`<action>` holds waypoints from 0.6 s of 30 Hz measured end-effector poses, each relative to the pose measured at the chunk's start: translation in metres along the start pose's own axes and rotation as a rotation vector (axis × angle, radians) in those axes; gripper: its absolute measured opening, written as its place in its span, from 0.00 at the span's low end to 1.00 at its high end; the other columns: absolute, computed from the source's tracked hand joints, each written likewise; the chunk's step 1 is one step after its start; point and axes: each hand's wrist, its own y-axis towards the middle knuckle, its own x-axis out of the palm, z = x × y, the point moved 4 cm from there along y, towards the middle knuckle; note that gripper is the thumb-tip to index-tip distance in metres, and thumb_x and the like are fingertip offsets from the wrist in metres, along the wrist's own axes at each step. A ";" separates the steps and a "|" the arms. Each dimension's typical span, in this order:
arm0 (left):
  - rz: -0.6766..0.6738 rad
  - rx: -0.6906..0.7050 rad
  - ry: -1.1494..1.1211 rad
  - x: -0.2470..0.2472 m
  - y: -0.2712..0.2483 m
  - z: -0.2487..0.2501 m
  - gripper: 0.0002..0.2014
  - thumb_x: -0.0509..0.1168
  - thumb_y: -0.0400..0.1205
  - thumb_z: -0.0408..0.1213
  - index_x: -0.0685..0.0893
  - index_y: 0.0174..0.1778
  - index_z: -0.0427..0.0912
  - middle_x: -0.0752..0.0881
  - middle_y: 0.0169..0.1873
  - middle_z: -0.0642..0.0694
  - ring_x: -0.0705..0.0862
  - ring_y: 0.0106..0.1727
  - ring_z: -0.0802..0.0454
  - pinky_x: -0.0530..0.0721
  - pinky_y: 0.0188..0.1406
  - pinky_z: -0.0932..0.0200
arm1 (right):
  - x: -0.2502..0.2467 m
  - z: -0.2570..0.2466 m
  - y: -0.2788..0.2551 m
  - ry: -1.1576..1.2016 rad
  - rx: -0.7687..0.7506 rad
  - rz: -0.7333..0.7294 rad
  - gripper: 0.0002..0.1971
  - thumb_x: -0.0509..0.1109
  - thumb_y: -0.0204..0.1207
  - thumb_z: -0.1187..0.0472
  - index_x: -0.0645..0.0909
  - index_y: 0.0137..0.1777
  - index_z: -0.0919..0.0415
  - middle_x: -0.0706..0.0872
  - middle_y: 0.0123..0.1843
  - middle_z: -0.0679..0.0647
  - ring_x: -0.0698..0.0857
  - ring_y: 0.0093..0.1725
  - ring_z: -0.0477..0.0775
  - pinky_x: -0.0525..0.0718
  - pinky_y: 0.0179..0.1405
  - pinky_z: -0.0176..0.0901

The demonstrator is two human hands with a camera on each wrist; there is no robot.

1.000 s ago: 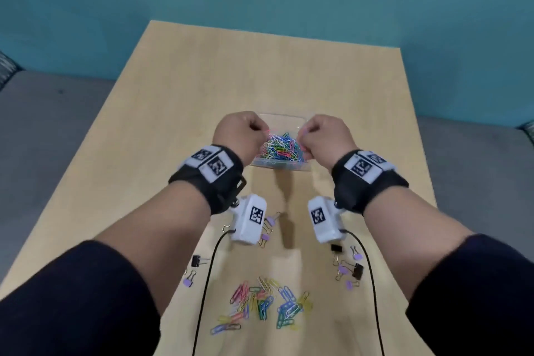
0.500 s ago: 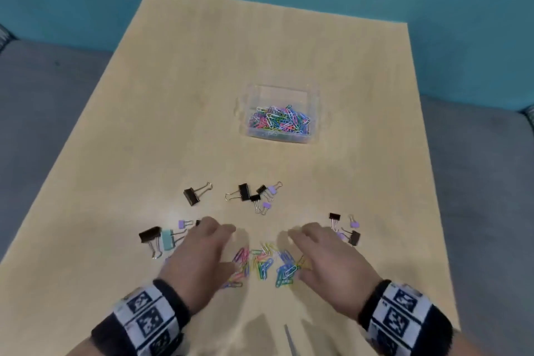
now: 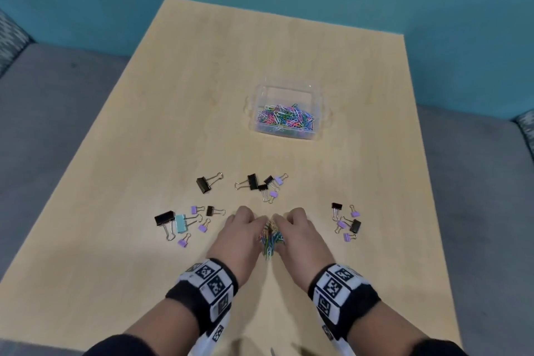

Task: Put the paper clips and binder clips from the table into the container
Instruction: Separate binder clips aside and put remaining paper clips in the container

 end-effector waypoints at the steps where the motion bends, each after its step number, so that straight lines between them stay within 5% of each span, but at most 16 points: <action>1: 0.019 -0.002 0.002 0.001 0.003 0.000 0.16 0.65 0.77 0.33 0.79 0.60 0.49 0.70 0.50 0.50 0.74 0.50 0.50 0.79 0.46 0.57 | 0.001 0.000 0.002 0.006 0.002 0.012 0.18 0.68 0.76 0.62 0.73 0.66 0.53 0.68 0.58 0.52 0.75 0.54 0.56 0.80 0.50 0.45; 6: 0.072 -0.019 0.037 0.006 0.008 -0.004 0.08 0.67 0.74 0.29 0.82 0.44 0.46 0.71 0.45 0.50 0.75 0.41 0.50 0.79 0.35 0.56 | 0.002 0.002 0.006 -0.002 -0.013 0.059 0.06 0.64 0.77 0.67 0.76 0.51 0.59 0.72 0.54 0.54 0.76 0.45 0.57 0.76 0.38 0.46; 13: 0.094 -0.012 0.025 0.001 0.009 -0.002 0.04 0.66 0.79 0.35 0.84 0.47 0.42 0.76 0.47 0.46 0.78 0.40 0.46 0.81 0.38 0.48 | -0.002 0.004 0.007 -0.042 -0.052 0.095 0.09 0.69 0.74 0.70 0.73 0.41 0.58 0.72 0.43 0.52 0.66 0.32 0.54 0.65 0.27 0.43; 16: 0.098 -0.008 0.002 -0.003 0.010 -0.004 0.04 0.66 0.80 0.36 0.84 0.46 0.41 0.76 0.44 0.47 0.79 0.36 0.47 0.81 0.36 0.51 | -0.007 0.007 0.010 -0.044 -0.046 0.082 0.10 0.70 0.72 0.71 0.73 0.40 0.58 0.66 0.41 0.49 0.64 0.30 0.53 0.56 0.22 0.40; 18: 0.096 -0.022 -0.010 -0.006 0.010 -0.006 0.05 0.65 0.81 0.37 0.83 0.46 0.41 0.75 0.43 0.48 0.78 0.36 0.48 0.77 0.34 0.56 | -0.010 0.010 0.013 -0.042 -0.041 0.041 0.05 0.67 0.77 0.68 0.74 0.43 0.59 0.66 0.42 0.48 0.65 0.32 0.54 0.59 0.25 0.42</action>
